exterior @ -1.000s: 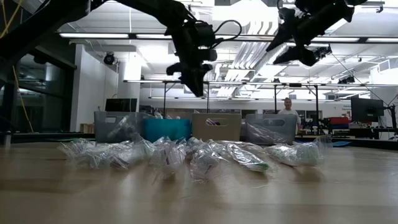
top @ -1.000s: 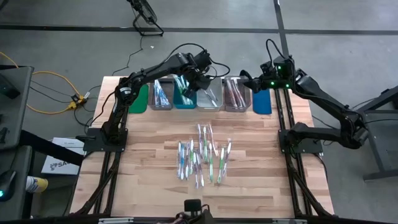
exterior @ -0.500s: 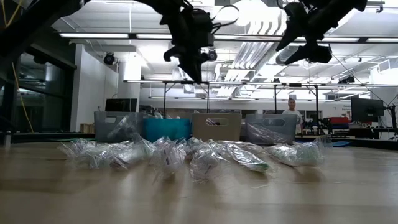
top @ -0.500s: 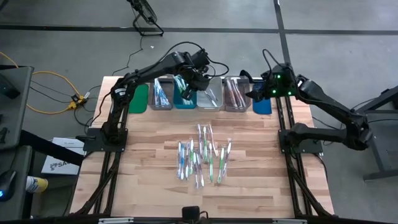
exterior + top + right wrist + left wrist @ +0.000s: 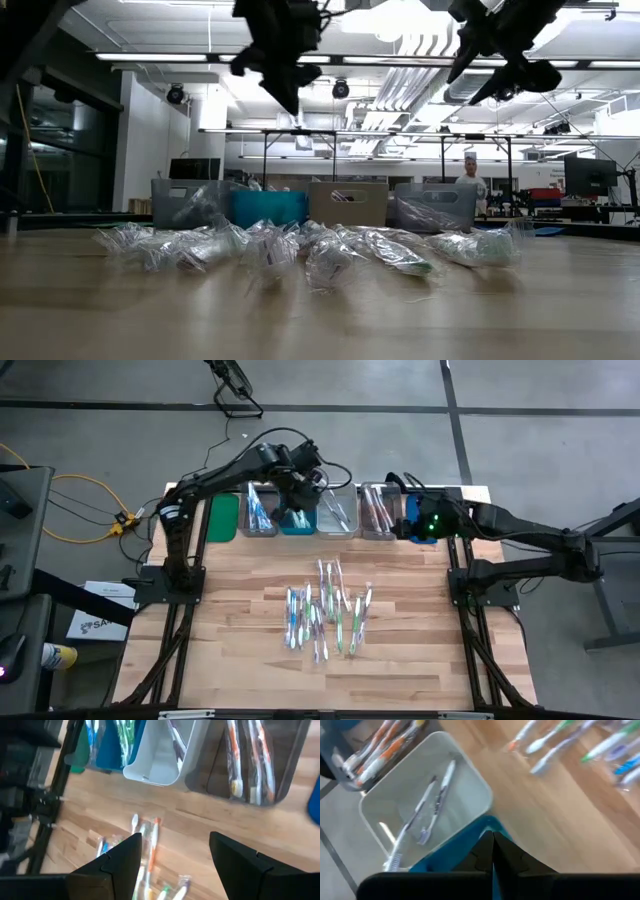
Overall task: Pick & Place Toothbrushes
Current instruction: Put the purple toothbrush into the white bin
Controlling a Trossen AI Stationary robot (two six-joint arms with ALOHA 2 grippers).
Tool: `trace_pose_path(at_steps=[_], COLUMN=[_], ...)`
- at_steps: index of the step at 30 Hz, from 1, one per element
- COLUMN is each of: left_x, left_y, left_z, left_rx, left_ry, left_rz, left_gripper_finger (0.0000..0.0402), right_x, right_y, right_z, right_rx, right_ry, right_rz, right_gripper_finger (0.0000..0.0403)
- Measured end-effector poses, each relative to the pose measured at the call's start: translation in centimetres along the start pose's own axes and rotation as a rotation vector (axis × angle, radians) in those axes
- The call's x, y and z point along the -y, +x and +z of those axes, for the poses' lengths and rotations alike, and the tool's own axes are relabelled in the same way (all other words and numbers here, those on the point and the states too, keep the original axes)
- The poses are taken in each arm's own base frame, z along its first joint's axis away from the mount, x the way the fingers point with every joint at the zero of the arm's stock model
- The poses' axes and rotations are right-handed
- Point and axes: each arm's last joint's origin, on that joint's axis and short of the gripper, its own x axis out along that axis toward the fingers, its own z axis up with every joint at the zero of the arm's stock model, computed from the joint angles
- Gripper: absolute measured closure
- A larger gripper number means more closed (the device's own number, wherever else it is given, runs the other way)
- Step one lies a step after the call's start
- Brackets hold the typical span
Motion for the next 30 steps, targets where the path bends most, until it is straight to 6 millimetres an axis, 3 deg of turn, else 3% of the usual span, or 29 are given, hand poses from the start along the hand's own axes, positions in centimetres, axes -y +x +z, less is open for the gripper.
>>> trace_pose_path(at_steps=[9,22,30], left_x=[6.5,16.9,20.5], left_y=[-2.1,-3.4,-4.6], left_z=[-2.3,-6.0,-7.5], left_rx=[0.117,0.320,0.441], left_ry=[0.009,-0.021,-0.021], left_rz=[0.079,0.161,0.223], left_gripper_finger=[0.0401,0.0401,0.0401], right_x=[-2.1,-4.6,-5.0], right_y=[0.7,6.4,9.5], right_z=[-3.8,-9.9,-12.5], right_rx=[0.013,-0.157,-0.228], right_ry=[0.146,0.314,0.358], right_rz=[-0.026,-0.140,-0.214], right_gripper_finger=[0.0176,0.0176,0.0176])
